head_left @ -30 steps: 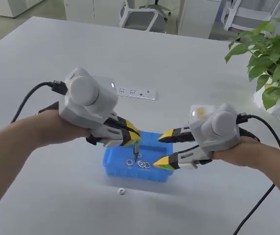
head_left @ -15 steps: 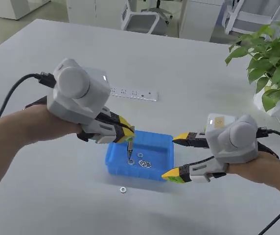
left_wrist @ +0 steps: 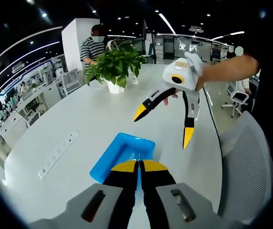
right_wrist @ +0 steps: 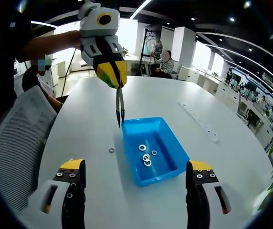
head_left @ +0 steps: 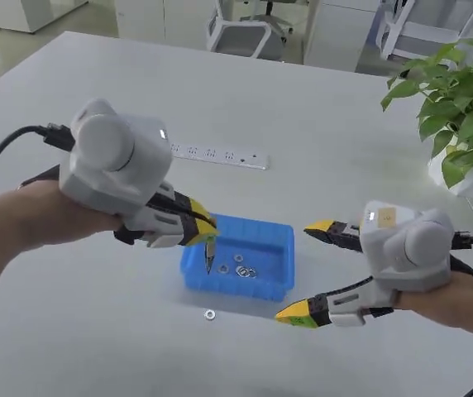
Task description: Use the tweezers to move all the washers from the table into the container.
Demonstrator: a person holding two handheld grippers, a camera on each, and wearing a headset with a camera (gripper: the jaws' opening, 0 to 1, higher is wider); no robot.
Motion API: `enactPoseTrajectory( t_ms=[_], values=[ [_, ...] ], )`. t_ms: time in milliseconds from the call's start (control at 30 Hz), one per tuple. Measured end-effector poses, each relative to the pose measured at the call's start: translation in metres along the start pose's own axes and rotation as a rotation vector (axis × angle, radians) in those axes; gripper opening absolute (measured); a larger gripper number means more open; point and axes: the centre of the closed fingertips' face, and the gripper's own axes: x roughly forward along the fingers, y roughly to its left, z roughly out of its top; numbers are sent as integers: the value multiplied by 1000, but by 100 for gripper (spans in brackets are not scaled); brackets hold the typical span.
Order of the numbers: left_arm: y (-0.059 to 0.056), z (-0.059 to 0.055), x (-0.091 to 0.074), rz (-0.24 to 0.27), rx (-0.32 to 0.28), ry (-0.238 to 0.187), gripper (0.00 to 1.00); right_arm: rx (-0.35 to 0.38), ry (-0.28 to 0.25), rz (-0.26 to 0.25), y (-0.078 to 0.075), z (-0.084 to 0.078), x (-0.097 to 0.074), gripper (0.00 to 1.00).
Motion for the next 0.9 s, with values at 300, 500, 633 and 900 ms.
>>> enactPoseTrajectory(
  t_ms=[300, 500, 633, 900],
  values=[
    [-8, -6, 0, 4, -3, -15, 6, 14, 3, -22, 3, -2, 1, 100],
    [-12, -15, 6, -2, -11, -12, 6, 18, 14, -24, 6, -6, 2, 100],
    [-16, -20, 10, -9, -15, -6, 6, 23, 30, -18, 10, -11, 3, 100],
    [-21, -27, 16, -26, -27, 2, 6, 32, 37, -14, 12, -15, 4, 100]
  ],
)
